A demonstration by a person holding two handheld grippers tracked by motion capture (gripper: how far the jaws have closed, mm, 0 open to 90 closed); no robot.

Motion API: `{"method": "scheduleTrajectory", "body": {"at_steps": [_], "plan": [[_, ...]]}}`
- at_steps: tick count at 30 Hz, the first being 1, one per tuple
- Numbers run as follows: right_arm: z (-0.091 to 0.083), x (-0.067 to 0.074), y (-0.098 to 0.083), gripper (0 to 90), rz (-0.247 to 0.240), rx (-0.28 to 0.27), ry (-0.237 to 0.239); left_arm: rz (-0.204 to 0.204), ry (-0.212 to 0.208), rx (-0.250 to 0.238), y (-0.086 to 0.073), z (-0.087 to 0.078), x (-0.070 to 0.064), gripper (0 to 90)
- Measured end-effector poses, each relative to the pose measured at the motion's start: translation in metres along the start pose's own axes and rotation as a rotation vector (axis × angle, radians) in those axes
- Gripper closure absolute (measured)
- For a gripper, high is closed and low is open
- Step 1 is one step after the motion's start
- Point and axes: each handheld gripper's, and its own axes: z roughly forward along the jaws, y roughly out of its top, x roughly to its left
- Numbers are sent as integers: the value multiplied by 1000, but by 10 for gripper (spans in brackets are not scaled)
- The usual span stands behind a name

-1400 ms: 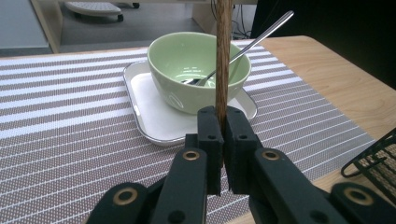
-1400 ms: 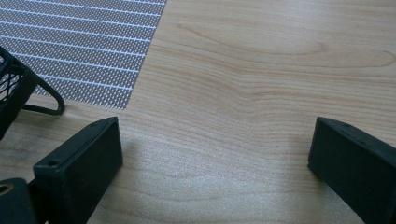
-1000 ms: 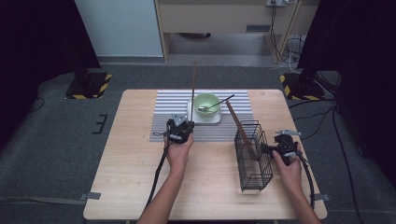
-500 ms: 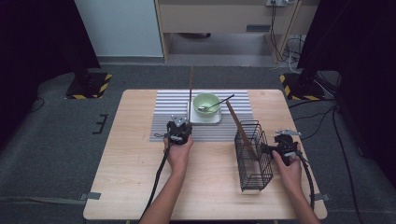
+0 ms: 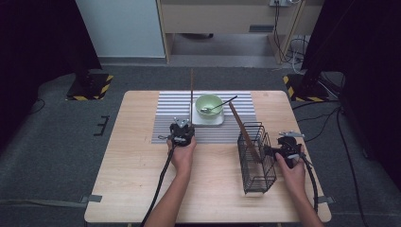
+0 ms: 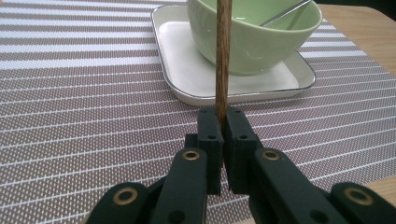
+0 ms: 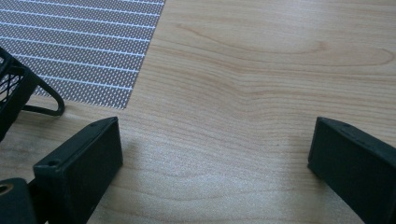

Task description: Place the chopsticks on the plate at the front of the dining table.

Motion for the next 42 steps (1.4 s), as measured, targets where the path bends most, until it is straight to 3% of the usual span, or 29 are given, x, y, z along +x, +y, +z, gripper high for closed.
{"method": "scheduleTrajectory", "body": {"at_steps": [30,42], "plan": [[0,0,0,31,-1,0,0,-46,-2,60,-5,12,13,859],[0,0,0,31,-1,0,0,-39,-3,61,-8,16,13,859]]}}
